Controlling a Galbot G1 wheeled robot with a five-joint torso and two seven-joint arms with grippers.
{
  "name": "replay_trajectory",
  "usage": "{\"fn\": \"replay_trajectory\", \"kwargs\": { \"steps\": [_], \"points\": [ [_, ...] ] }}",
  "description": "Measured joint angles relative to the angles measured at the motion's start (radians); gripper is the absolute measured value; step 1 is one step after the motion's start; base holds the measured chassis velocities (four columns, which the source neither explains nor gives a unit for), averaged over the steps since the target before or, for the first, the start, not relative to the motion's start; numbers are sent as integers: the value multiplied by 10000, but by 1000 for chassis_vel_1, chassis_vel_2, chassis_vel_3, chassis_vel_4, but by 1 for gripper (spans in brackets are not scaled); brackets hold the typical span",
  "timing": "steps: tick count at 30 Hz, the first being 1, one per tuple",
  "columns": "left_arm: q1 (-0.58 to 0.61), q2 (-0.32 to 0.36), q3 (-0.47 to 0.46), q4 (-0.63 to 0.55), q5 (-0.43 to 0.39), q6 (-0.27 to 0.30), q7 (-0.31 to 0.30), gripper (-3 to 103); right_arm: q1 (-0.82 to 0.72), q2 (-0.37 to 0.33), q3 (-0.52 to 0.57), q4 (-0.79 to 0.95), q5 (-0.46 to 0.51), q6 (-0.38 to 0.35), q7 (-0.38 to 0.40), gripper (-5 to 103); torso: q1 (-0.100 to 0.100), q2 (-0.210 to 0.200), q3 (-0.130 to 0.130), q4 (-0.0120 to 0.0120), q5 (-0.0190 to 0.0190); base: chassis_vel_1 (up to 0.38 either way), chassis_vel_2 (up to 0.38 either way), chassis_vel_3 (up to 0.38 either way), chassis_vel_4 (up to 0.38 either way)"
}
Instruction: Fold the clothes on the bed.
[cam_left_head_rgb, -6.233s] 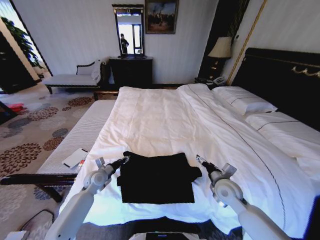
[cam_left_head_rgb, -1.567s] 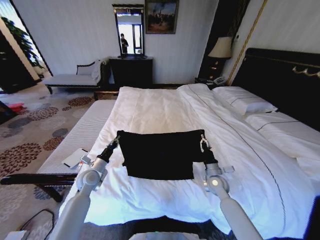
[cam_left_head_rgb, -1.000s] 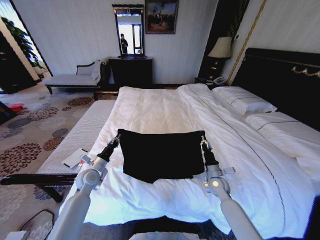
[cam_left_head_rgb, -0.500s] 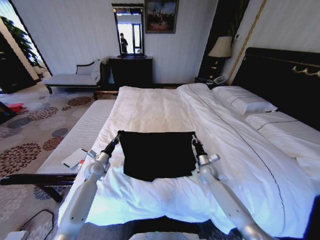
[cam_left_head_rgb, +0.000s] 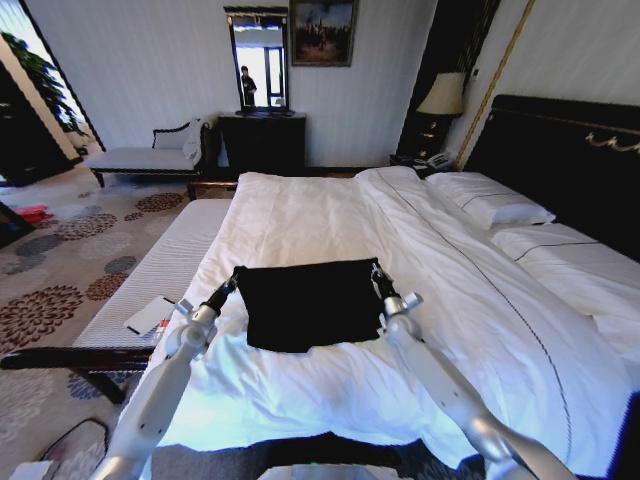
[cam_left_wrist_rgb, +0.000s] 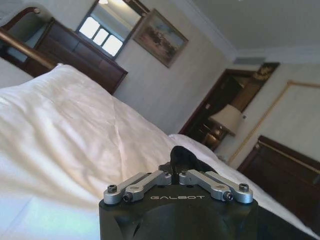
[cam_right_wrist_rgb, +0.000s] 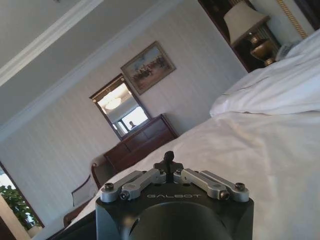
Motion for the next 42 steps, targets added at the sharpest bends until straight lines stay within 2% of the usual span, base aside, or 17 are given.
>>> {"fn": "replay_trajectory", "kwargs": {
  "steps": [3,8,14,18,27,32,42],
  "points": [
    [601,345,-88,-250,226,-380,450,1,-699,-282,321,680,99,-73,197,2,0,0,0,0,-1,0,0,0,0],
    [1649,668,-192,-736,698,-687,831,1,-1334,-392,545,1140,31,-136,385,2,0,0,0,5,-1,0,0,0,0],
    [3073,963,-305,-1355,1273,-963,938,1,-2179,-643,515,1649,-298,-237,543,1,-1,1,0,5,1,0,0,0,0],
    [3191,981,-319,-1185,1493,-1063,861,1,-2586,-652,433,1677,-644,-226,598,1,-1,1,0,-2,0,0,0,0,0],
    [2961,784,-352,-1227,1573,-1083,721,1,-3269,-469,684,2030,-791,82,1030,1,1,1,1,2,2,0,0,0,0],
    [3105,837,-363,-1337,1917,-1270,879,1,-3807,-430,923,2333,-984,383,1066,1,2,1,1,2,2,0,0,0,0],
    [3453,878,-397,-1449,2450,-1587,1128,1,-4348,-409,1106,2614,-1258,462,1130,1,2,1,1,3,1,0,0,0,0]
  ]
}}
